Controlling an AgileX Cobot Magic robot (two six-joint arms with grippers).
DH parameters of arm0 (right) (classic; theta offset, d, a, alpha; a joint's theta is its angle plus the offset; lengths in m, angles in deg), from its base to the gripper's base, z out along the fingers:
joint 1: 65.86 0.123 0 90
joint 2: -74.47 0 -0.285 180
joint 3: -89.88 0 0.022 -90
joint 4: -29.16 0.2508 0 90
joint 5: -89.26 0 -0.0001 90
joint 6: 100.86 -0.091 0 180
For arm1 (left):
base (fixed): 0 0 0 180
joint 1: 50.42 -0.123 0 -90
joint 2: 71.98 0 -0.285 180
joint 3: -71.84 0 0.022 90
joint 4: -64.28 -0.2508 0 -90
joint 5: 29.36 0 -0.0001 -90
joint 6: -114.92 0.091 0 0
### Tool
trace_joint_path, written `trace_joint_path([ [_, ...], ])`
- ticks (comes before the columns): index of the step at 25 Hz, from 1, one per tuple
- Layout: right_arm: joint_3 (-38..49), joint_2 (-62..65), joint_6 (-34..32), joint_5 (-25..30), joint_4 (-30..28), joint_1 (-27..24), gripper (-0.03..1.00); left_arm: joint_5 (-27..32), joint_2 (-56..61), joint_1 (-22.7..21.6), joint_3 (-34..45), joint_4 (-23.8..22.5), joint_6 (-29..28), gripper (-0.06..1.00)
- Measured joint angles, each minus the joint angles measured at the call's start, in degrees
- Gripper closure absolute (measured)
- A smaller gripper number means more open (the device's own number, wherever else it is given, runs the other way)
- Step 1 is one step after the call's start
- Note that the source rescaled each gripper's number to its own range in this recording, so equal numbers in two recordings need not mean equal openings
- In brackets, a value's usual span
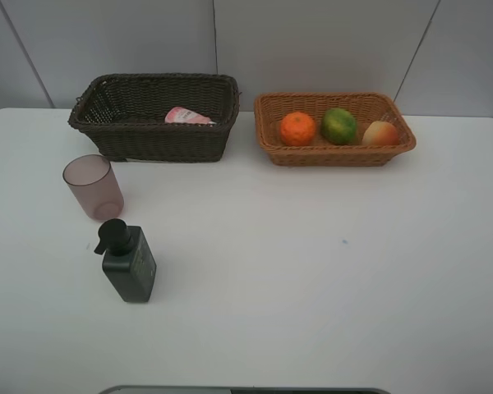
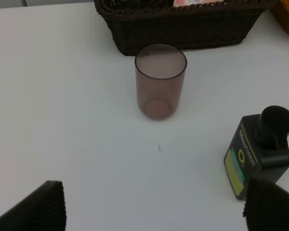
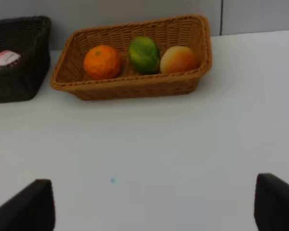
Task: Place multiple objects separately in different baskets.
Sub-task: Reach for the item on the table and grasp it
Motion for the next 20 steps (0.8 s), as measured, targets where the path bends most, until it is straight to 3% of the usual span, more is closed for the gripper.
trace_joint_path([
  [4,0.0,0.1,0.39,0.0,-0.12,-7.27,0.17,0.0,0.0,0.0,0.0,0.0,0.0,-0.01],
  [9,0.0,0.17,6.07,0.0,3.15,-14.35,0.17,0.0,0.0,0.0,0.0,0.0,0.0,-0.01],
  [20,0.0,0.17,7.12,0.0,3.05,-16.32,0.17,0.0,0.0,0.0,0.0,0.0,0.0,-0.01],
])
